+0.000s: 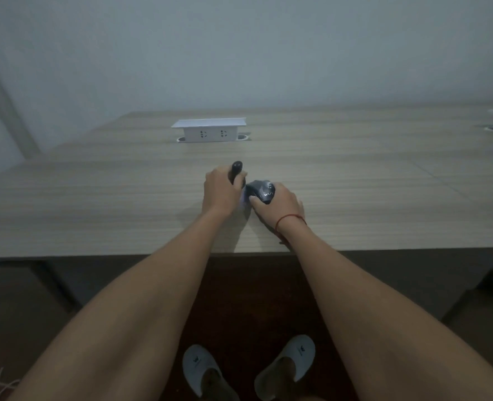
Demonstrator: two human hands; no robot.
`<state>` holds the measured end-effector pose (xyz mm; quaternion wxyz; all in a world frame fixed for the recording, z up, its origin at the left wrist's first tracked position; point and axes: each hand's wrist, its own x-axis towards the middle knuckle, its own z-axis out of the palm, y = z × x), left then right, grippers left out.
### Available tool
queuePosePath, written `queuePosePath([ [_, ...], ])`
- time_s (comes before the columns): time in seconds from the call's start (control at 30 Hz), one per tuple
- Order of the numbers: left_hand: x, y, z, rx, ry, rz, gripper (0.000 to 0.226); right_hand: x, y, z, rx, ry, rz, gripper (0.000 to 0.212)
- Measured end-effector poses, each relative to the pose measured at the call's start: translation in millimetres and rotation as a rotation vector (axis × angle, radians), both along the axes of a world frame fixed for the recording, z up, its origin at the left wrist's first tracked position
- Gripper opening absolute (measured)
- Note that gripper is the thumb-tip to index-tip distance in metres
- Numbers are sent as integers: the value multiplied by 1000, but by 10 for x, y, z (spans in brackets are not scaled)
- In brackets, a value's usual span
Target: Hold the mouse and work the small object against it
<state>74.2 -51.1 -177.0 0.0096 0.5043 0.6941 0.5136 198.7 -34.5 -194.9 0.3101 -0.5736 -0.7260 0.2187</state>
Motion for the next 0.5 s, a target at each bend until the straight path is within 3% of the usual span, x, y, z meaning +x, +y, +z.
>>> queuePosePath([
  [0.1, 110, -4, 107, 159, -60, -42, 28, -40, 9, -7, -7, 1, 1, 42],
  [0.2, 200, -3, 54, 105, -57, -109, 24, -67, 21, -33, 34, -19, 13, 30],
  [0.37, -73, -14, -98, -54, 24, 26, 29, 29, -12, 0, -2, 72, 24, 51],
  [0.5, -3, -33, 15, 84, 10, 21, 33, 8, 31, -6, 8, 65, 6, 47],
])
